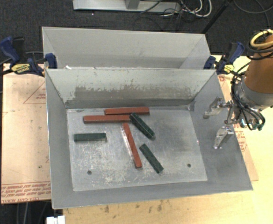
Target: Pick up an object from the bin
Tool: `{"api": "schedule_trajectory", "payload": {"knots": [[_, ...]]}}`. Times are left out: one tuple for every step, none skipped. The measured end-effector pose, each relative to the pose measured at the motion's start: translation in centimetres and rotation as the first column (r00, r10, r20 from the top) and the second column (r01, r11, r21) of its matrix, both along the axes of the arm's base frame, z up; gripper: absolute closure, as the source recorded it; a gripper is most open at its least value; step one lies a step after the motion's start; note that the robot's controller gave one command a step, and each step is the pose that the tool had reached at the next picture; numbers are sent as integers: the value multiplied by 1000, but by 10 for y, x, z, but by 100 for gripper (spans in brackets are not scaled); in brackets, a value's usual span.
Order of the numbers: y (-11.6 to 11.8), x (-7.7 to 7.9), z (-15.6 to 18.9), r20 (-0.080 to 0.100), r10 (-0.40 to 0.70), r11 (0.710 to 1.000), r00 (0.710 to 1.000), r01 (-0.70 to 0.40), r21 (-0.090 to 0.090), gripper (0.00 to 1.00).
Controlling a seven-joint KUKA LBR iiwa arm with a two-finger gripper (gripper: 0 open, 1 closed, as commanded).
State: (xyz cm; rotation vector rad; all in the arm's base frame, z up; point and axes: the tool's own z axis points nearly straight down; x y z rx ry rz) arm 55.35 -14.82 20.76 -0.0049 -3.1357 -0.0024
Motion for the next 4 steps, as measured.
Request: {"api": "schedule_trajectory", "payload": {"knots": [[1,2,4,7,4,1000,1000,-4,-1,0],[45,42,-28,15,-142,990,990,142,-3,0],[105,22,-61,8,-123,992,992,123,0,0],[117,28,-59,7,-217,976,976,217,0,0]]}}
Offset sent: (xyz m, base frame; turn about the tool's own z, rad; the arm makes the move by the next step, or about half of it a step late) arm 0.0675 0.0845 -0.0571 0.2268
